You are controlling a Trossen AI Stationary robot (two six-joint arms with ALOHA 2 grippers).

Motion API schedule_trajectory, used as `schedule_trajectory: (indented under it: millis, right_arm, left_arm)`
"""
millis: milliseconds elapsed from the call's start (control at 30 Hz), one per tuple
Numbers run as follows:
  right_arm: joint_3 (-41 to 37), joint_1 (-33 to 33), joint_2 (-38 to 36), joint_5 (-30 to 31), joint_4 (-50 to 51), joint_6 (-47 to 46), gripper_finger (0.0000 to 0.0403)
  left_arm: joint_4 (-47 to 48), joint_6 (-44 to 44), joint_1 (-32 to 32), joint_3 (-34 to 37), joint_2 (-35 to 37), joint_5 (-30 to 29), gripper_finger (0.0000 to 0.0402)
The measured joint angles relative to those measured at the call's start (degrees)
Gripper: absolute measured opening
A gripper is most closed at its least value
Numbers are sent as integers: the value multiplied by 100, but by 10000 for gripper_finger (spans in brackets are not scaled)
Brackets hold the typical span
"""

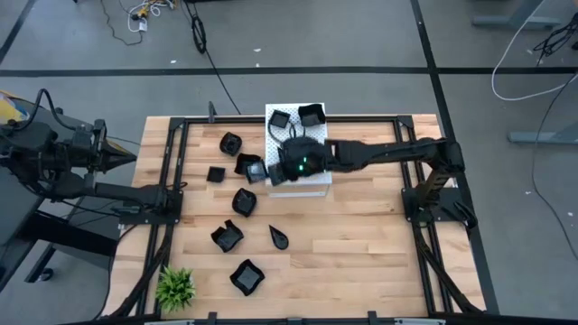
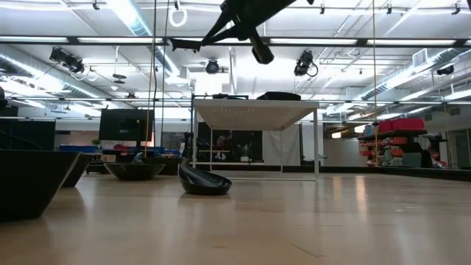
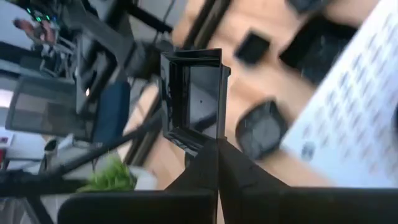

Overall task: Pick & Place Mini shaped plates
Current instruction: Stack the square plate on top of the square plate on the shelf

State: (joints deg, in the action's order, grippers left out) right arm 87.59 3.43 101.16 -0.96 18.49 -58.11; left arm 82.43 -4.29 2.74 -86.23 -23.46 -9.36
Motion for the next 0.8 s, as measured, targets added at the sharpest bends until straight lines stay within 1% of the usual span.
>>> schedule_trajectory:
  millis: [200, 400, 500, 600, 800]
  right_arm:
    - [279, 632, -2, -14, -4, 96, 0]
    - [328, 1185, -2, 3, -14, -266, 0]
    - [328, 1347, -2, 16, -6, -504, 0]
    - [328, 1452, -2, 159, 0, -724, 0]
    - [328, 1655, -2, 200, 81, -747, 0]
  left_arm:
    - [0, 0, 0, 1, 0, 1, 3]
    - [0, 0, 0, 0, 1, 1, 3]
    - [0, 0, 0, 0, 2, 1, 3]
    - [0, 0, 0, 2, 0, 2, 3]
    - [0, 0, 0, 2, 0, 2, 3]
